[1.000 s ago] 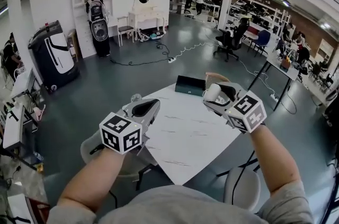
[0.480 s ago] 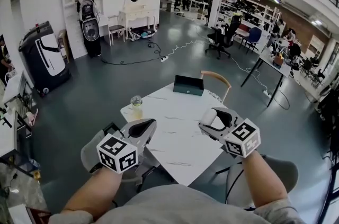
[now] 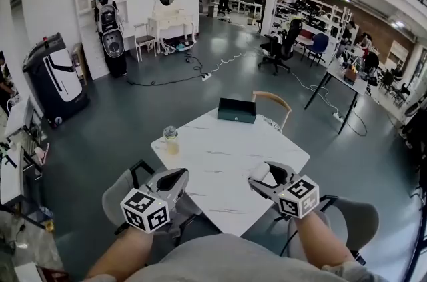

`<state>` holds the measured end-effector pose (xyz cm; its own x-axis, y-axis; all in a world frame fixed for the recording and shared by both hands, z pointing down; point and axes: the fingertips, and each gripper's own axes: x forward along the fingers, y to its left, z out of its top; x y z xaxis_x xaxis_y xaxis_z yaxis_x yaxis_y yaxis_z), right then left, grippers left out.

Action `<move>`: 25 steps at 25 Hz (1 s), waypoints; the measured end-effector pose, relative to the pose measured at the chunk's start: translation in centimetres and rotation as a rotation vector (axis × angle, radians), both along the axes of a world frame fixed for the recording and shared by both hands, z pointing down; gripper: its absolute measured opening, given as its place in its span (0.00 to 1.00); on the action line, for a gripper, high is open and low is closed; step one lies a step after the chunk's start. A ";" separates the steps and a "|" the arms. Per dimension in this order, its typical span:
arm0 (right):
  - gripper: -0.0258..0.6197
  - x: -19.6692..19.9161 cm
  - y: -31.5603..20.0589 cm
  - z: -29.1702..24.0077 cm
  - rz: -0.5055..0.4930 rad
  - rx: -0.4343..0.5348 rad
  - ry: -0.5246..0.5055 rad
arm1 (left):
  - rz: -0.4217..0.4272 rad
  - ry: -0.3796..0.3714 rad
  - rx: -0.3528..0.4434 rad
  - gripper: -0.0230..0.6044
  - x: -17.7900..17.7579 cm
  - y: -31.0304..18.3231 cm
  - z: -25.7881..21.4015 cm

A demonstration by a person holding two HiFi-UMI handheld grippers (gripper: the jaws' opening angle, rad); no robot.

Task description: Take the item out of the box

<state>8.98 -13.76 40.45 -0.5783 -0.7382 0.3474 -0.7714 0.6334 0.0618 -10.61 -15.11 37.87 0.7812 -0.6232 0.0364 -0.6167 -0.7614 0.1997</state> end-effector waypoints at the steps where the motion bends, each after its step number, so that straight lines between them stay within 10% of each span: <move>1: 0.49 0.2 -0.1 0.1 0.004 -0.002 0.000 | -0.005 -0.001 -0.004 0.04 -0.1 0.0 0.2; 25: 0.49 0.5 -1.0 0.6 -0.004 0.018 0.015 | -0.018 0.000 -0.021 0.04 -0.1 0.3 1.1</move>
<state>9.49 -14.78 41.10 -0.5764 -0.7419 0.3426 -0.7676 0.6353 0.0843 -10.67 -14.83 39.02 0.7699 -0.6363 0.0496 -0.6303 -0.7459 0.2153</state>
